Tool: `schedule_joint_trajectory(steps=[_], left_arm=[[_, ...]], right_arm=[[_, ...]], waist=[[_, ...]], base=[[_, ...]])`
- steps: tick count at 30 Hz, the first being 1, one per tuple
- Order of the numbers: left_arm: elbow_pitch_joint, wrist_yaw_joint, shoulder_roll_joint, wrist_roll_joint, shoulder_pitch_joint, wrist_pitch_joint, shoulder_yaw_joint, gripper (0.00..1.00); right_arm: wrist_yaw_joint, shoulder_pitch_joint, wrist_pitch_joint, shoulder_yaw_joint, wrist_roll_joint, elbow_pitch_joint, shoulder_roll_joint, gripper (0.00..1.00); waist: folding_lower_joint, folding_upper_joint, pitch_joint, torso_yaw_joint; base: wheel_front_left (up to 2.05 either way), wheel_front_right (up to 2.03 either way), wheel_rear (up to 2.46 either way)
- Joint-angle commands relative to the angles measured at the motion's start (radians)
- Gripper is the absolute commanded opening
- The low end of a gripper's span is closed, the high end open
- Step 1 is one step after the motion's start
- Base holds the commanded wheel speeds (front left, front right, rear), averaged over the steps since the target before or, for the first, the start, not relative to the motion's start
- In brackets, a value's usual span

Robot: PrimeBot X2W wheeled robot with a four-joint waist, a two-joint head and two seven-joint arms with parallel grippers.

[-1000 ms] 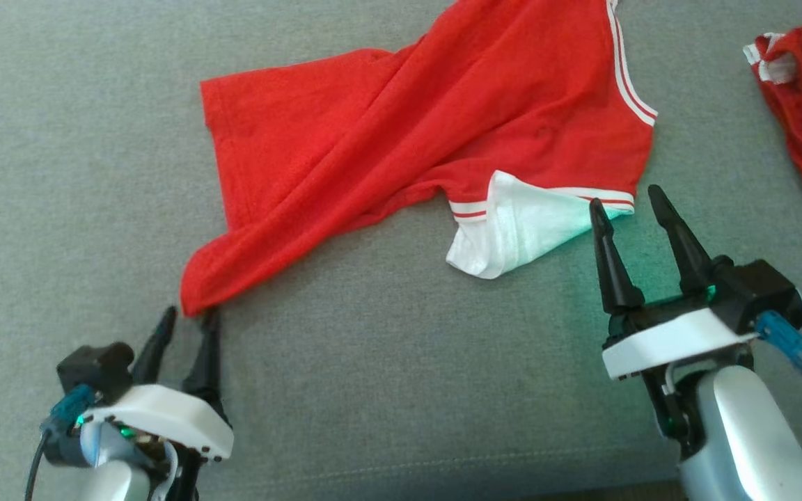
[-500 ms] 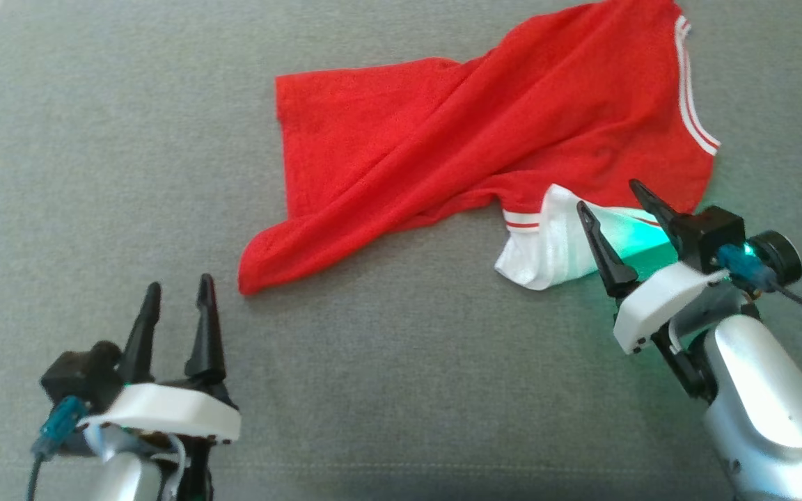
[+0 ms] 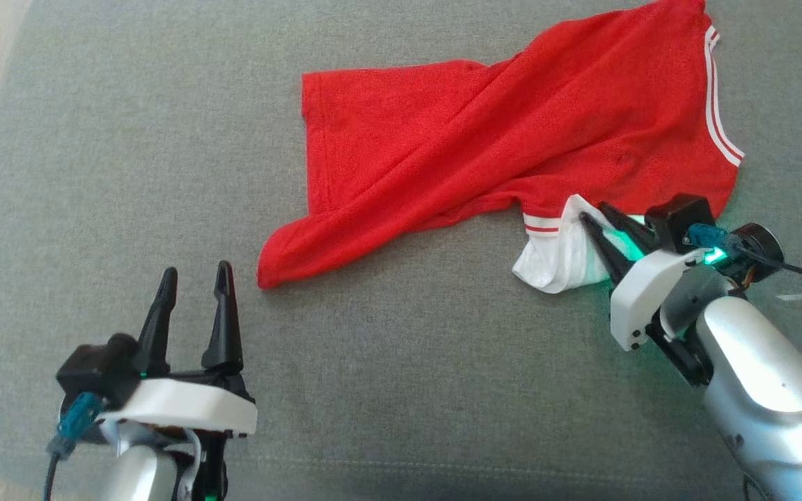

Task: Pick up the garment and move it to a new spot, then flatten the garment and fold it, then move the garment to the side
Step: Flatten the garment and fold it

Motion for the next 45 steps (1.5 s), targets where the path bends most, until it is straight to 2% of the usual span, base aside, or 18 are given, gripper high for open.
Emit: schedule_joint_trajectory(steps=[1, 3, 8, 13, 18, 25, 31, 45], left_arm=[[-0.037, -0.007, 0.000, 0.016, -0.026, -0.012, 0.039, 1.00], [-0.040, -0.008, -0.001, 0.022, -0.022, -0.012, 0.044, 1.00], [-0.046, -0.009, -0.002, 0.036, -0.009, -0.012, 0.053, 1.00], [-0.059, -0.008, 0.001, 0.045, 0.006, -0.012, 0.061, 1.00], [-0.073, -0.006, 0.008, 0.053, 0.012, -0.012, 0.067, 1.00], [-0.091, -0.002, 0.025, 0.061, 0.001, -0.011, 0.073, 1.00], [-0.107, 0.005, 0.038, 0.062, -0.005, -0.005, 0.080, 1.00], [-0.123, 0.023, 0.058, 0.055, -0.009, 0.001, 0.096, 1.00]], right_arm=[[-0.001, -0.025, -0.014, 0.022, 0.011, -0.013, -0.013, 0.24], [-0.001, -0.031, -0.031, 0.036, 0.022, -0.005, -0.011, 0.00], [-0.001, -0.011, -0.084, 0.046, 0.037, -0.029, -0.018, 0.00], [-0.001, 0.080, -0.109, 0.016, 0.030, -0.152, -0.046, 0.00], [-0.001, 0.216, -0.074, -0.053, -0.001, -0.302, -0.085, 0.00], [-0.001, 0.349, -0.003, -0.154, -0.048, -0.446, -0.095, 0.00], [-0.001, 0.403, 0.021, -0.213, -0.087, -0.472, -0.098, 0.00], [-0.001, 0.486, 0.019, -0.362, -0.192, -0.481, -0.039, 0.00]], waist=[[0.0000, -0.0001, -0.002, -0.001], [0.0000, -0.0001, -0.007, -0.006], [0.0000, -0.0001, -0.025, -0.035], [0.0000, -0.0001, -0.038, -0.092], [0.0000, -0.0001, -0.037, -0.168], [0.0000, -0.0001, -0.025, -0.247], [0.0000, -0.0001, -0.014, -0.269], [0.0000, -0.0001, -0.014, -0.278]], base=[[0.00, 0.00, 0.00], [0.00, 0.00, 0.00], [0.00, 0.00, 0.00], [0.00, 0.00, 0.00], [0.00, 0.00, 0.00], [0.00, 0.00, 0.00], [0.00, 0.00, 0.00], [0.00, 0.00, 0.00]])
